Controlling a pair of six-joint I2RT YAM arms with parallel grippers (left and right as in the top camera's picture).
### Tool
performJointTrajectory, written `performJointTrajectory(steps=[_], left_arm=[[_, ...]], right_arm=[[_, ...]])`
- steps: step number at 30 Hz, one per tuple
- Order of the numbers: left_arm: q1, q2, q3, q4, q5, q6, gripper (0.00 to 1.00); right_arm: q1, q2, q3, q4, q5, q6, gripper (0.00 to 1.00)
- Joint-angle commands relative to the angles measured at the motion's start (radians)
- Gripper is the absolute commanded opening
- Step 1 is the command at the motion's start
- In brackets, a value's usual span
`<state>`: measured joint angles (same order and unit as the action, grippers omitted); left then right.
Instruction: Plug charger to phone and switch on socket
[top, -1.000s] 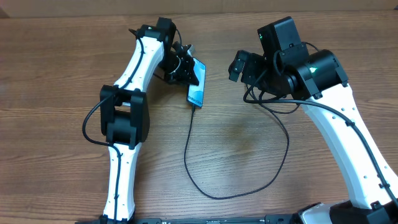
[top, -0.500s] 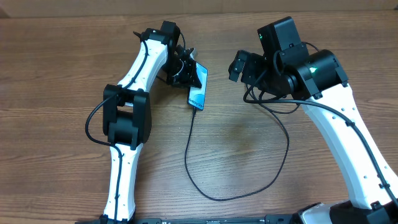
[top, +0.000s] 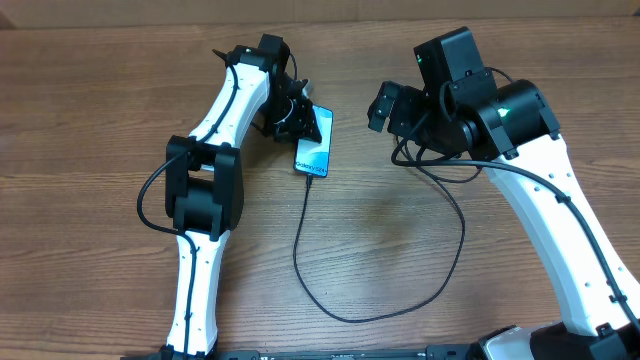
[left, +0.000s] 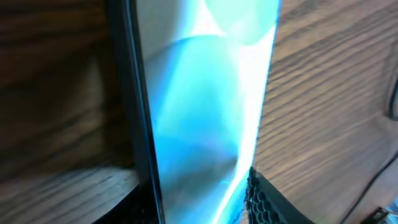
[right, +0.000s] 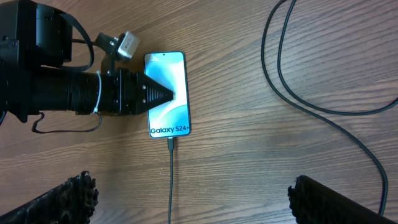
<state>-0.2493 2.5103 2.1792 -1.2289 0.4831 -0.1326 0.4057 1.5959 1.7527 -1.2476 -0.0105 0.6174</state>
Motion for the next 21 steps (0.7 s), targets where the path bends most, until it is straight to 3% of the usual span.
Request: performJointTrajectory(steps=[1,3,5,10,13,21], left_arm=[[-0.003,0.01,0.0,-0.011,-0.055,-0.003,0.43],[-0.003,0.01,0.0,-0.018,-0.079,-0.003,0.61],[-0.003,0.01,0.0,-0.024,-0.104,-0.003,0.72],[0.006,0.008,0.006,-0.042,-0.114,-0.003,0.81],[0.026,0.006,0.058,-0.092,-0.078,-0.006,1.0],[0.093,-0.059,0.363,-0.262,-0.052,-0.007,1.0]], right_arm=[[-0.002,-0.016,0.028,0.0,0.009,0.004,1.0],[-0.002,-0.016,0.028,-0.004,0.009,0.004,1.0],[-0.002,-0.016,0.028,-0.011,0.01,0.005,1.0],[-0.009,-0.016,0.028,-0.019,0.01,0.002,1.0],[-0.06,-0.016,0.028,-0.021,0.014,-0.028,1.0],[-0.337,-0.016,0.028,0.017,0.01,-0.097,1.0]])
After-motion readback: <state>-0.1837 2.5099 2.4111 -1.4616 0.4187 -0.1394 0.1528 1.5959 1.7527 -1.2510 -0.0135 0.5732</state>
